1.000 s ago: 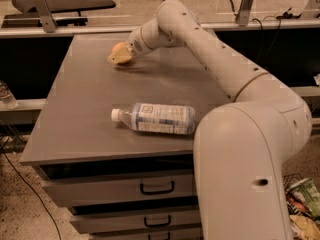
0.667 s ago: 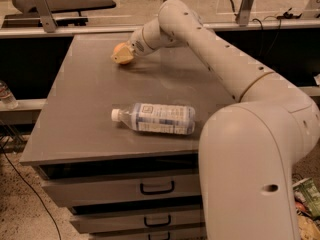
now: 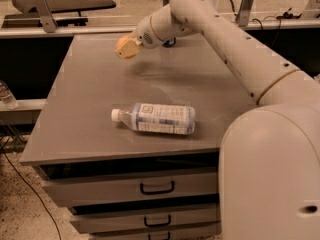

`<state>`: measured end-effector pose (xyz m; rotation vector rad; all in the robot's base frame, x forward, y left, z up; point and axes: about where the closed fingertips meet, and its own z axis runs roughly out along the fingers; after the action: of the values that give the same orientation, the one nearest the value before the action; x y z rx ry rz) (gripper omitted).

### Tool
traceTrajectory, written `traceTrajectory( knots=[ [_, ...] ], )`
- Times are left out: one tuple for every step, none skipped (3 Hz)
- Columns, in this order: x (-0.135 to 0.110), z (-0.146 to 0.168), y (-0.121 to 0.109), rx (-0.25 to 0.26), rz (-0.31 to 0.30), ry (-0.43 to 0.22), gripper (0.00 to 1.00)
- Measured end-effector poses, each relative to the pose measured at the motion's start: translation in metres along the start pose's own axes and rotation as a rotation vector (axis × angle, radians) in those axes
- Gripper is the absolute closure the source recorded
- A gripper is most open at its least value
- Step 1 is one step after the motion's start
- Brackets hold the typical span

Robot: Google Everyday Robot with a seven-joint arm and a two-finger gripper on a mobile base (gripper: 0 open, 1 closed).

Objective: Move orange near blue plastic bottle

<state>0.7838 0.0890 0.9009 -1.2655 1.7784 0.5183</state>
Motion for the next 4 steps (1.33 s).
traceTrajectory(
  knots=[
    [0.002, -0.031, 0.03, -0.098, -0.046, 0.041, 1.0],
    [0.013, -0.06, 0.055, -0.149, -0.043, 0.098, 1.0],
    [0.026, -0.074, 0.083, -0.189, -0.025, 0.176, 1.0],
    [0.03, -0.069, 0.109, -0.236, -0.034, 0.244, 1.0]
  ],
)
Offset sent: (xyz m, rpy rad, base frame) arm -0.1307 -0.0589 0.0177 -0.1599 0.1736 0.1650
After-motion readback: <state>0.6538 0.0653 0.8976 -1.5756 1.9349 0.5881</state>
